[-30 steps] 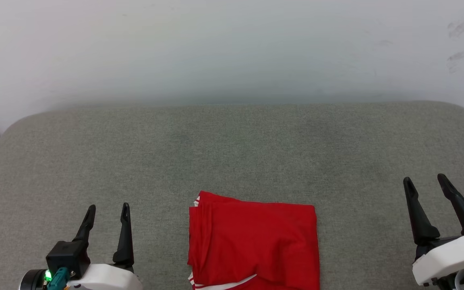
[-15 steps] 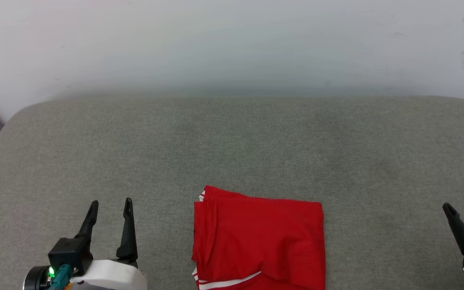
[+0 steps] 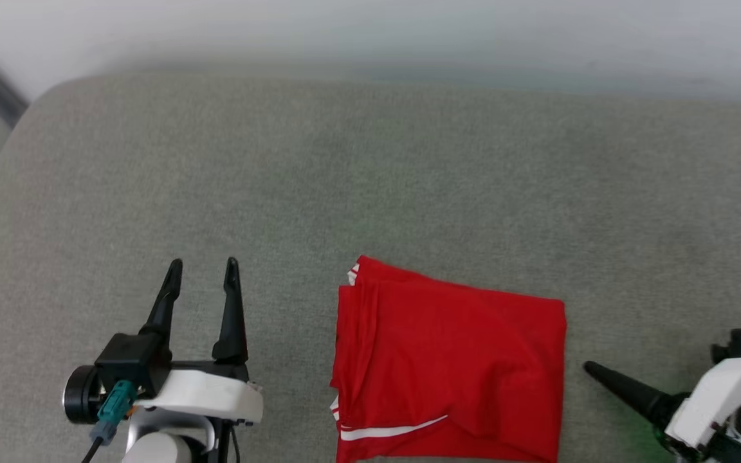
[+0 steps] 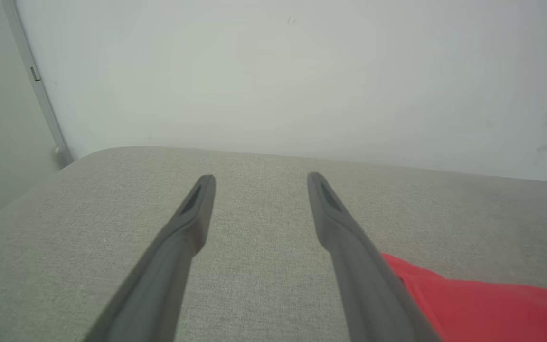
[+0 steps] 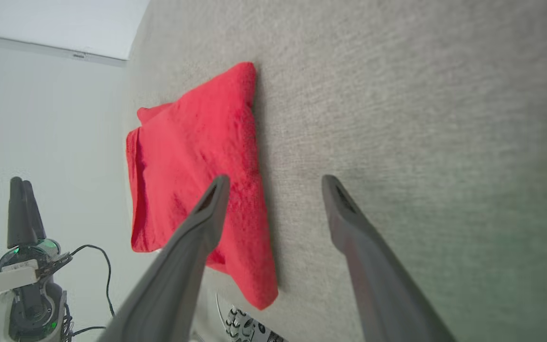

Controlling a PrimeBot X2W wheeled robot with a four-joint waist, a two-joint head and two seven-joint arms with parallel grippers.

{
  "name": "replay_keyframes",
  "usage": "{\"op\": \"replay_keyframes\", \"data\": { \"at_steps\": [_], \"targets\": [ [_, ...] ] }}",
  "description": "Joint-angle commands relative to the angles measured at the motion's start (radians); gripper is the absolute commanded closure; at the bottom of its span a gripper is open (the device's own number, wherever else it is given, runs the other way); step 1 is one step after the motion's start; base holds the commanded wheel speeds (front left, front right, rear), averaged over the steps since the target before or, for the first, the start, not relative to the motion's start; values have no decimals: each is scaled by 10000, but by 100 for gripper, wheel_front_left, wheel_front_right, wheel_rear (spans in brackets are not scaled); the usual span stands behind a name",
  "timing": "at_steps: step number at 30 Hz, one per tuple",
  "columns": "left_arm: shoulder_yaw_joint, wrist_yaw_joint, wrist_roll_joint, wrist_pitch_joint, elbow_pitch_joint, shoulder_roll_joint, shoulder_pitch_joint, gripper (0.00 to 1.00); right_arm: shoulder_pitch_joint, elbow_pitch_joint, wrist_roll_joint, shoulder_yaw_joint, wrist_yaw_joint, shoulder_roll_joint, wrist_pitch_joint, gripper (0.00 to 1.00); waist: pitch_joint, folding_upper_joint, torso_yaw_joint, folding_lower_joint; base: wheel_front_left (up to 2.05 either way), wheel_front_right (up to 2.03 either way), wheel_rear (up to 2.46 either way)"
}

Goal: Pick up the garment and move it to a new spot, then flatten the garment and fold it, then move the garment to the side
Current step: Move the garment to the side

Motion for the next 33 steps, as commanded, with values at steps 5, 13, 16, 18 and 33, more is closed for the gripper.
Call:
{"op": "replay_keyframes", "data": {
  "at_steps": [5, 13, 16, 18, 33],
  "targets": [
    [101, -284, 282, -41, 211, -285, -502, 0, -546, 1018, 1243, 743, -9, 416, 111, 0, 817, 0, 375, -1, 0, 0, 0],
    [313, -633, 517, -35, 506, -420, -652, 0, -839, 1823, 2089, 1781, -9, 392, 138, 100, 613, 0, 417, -1, 0, 0, 0],
    [346, -751, 615, -34, 644, -446, -559, 0, -967, 1555, 1923, 2073, -2, 25, -218, 100, 367, 0, 359, -1, 0, 0, 0],
    [378, -811, 676, -34, 716, -467, -464, 0, -1055, 1257, 1610, 2328, -2, -322, -658, 100, 161, 0, 286, -1, 0, 0, 0],
    [709, -1058, 769, -34, 601, -429, 481, 0, -1491, 1739, -2394, 3917, -3, -2116, -2135, 100, -1106, 0, -1574, -1, 0, 0, 0]
  ]
}}
